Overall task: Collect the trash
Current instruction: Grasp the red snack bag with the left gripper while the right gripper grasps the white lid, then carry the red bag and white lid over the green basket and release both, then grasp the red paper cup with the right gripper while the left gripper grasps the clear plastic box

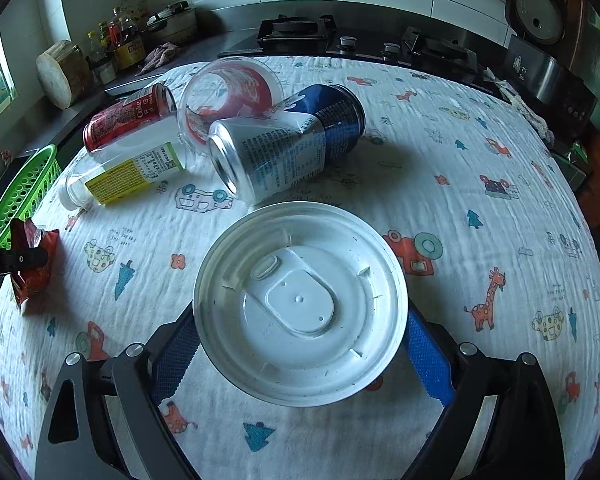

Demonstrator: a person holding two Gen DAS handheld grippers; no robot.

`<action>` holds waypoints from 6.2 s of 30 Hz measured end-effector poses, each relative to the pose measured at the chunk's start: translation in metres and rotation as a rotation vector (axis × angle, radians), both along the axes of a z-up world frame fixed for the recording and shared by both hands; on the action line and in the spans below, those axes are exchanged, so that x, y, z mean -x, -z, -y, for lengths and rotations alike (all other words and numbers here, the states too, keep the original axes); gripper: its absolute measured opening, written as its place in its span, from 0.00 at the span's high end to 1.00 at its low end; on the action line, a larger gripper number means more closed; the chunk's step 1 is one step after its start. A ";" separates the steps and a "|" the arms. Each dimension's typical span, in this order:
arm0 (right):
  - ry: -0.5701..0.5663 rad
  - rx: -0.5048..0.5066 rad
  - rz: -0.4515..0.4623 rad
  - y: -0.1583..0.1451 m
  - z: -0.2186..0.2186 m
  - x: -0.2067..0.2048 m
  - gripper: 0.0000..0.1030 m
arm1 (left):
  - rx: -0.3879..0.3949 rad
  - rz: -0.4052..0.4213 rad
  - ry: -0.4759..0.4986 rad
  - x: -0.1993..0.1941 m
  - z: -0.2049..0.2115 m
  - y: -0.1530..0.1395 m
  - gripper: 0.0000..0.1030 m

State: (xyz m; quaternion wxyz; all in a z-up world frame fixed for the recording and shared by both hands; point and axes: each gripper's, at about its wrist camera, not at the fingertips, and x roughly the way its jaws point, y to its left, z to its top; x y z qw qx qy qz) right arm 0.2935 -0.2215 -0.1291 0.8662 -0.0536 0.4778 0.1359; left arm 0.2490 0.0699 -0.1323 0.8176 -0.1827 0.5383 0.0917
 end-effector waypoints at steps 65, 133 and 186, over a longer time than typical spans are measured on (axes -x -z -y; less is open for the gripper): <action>-0.644 -0.138 0.002 -0.062 -0.472 -0.027 0.13 | -0.116 0.134 -0.258 0.054 -0.328 -0.010 0.28; -0.313 0.120 -0.182 -0.061 -0.136 -0.188 0.12 | -0.151 0.262 0.244 -0.019 -0.078 -0.078 0.27; -0.297 0.018 -0.400 -0.015 -0.080 -0.211 0.33 | -0.243 0.154 0.909 -0.144 0.100 -0.013 0.35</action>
